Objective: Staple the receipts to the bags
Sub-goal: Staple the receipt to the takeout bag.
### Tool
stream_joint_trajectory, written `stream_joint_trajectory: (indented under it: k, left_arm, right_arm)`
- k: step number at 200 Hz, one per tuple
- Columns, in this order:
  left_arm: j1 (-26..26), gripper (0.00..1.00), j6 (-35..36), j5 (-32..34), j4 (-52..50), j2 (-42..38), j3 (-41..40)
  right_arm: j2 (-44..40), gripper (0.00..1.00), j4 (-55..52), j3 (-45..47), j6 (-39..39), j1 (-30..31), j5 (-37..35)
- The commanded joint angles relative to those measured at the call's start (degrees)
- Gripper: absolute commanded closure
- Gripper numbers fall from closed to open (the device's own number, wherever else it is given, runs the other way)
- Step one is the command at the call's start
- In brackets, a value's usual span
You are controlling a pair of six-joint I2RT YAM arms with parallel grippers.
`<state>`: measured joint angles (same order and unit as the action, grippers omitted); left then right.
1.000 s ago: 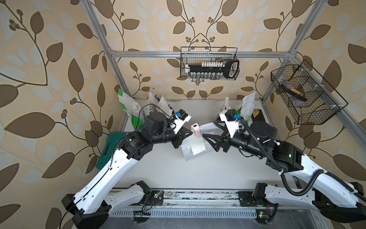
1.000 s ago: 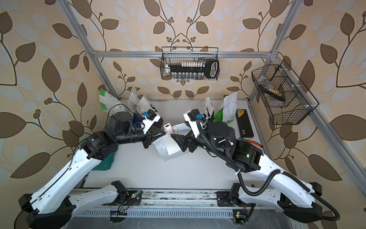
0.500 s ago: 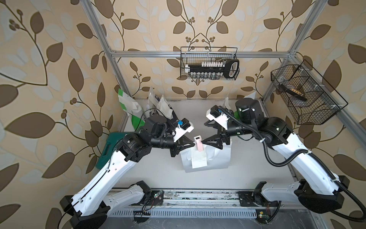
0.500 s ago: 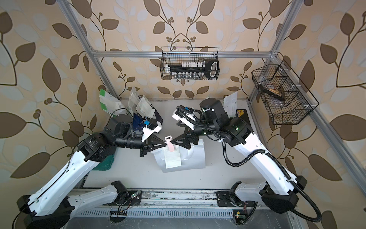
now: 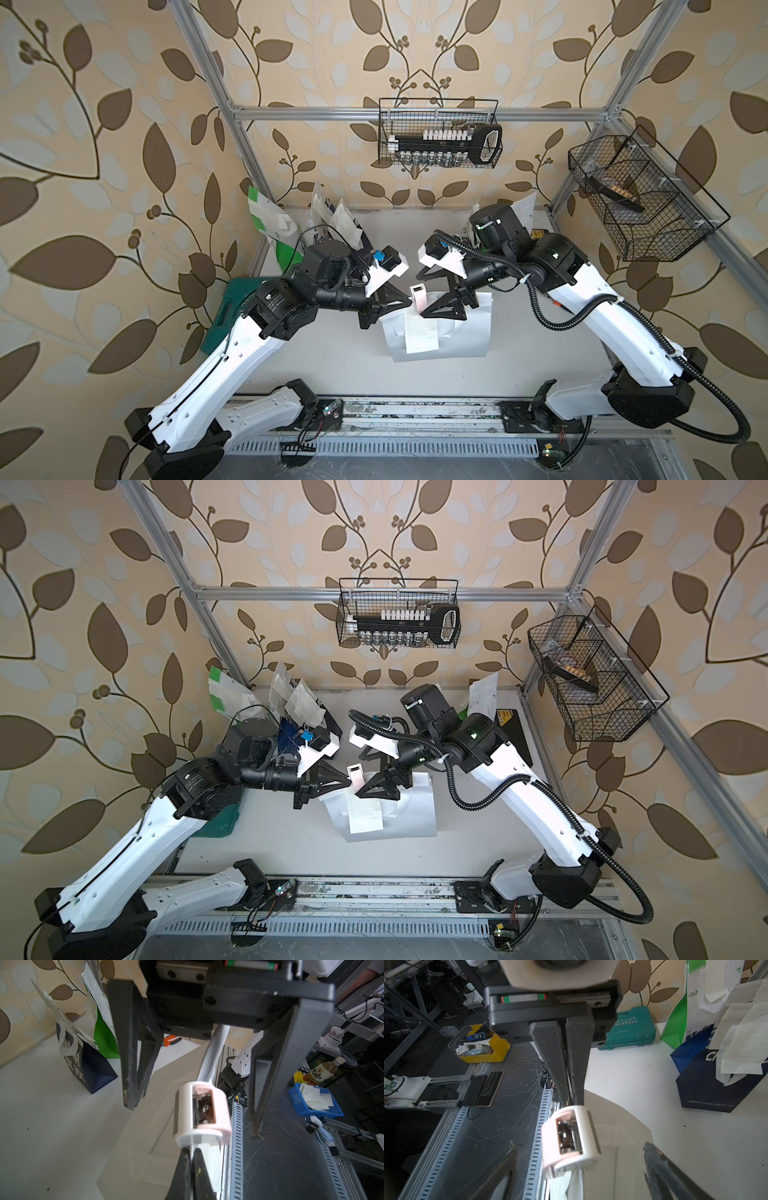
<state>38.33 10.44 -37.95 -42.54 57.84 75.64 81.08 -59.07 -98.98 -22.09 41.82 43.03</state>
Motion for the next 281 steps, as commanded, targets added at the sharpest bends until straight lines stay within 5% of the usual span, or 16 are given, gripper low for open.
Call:
stream_joint_trajectory:
  k: [1,71,84,104,166,175,179,190,209,245,281]
  left_arm:
    - [0.55,1.00,-1.77,0.10,5.67,-0.11,2.89]
    - [0.71,1.00,-4.55,-1.47,8.59,0.99,4.03]
    - [0.71,1.00,-4.86,-2.08,8.77,0.87,4.30]
    - [0.87,1.00,-5.16,-3.39,9.14,0.61,4.57]
    - [0.81,1.00,-5.65,-3.30,9.04,-0.10,4.37]
    - [0.81,1.00,-5.57,-2.57,8.41,-0.10,4.45]
    - [0.85,1.00,-5.84,-1.73,8.43,-0.18,4.42]
    - [0.80,1.00,-6.28,-0.35,8.84,-0.45,3.69]
    - [0.82,1.00,-7.21,2.02,9.06,-0.37,2.63]
    - [0.96,1.00,-11.49,9.98,10.60,-0.28,1.40]
    - [1.56,1.00,-16.47,16.94,13.01,-0.41,0.61]
  right_arm:
    - [0.75,0.10,-0.77,-0.05,-2.41,-0.09,2.19]
    - [1.52,0.28,1.81,1.69,-1.53,-0.09,3.99]
    - [1.54,0.43,1.97,2.12,-1.66,-0.12,4.02]
    - [0.65,1.00,4.64,3.86,-0.81,-0.34,2.78]
    - [-3.53,1.00,16.25,9.01,7.86,-4.40,4.07]
    - [-3.82,0.54,16.83,9.14,9.47,-4.46,2.35]
    - [-4.03,0.43,17.73,9.30,10.67,-4.46,1.27]
    - [-5.48,0.25,19.86,10.23,12.61,-4.51,-0.89]
    - [-8.51,0.07,25.64,12.13,16.51,-4.46,-5.42]
    - [-12.78,0.07,34.19,13.83,24.94,-2.75,-15.14]
    - [-18.53,0.23,42.53,21.30,29.35,5.76,-37.67]
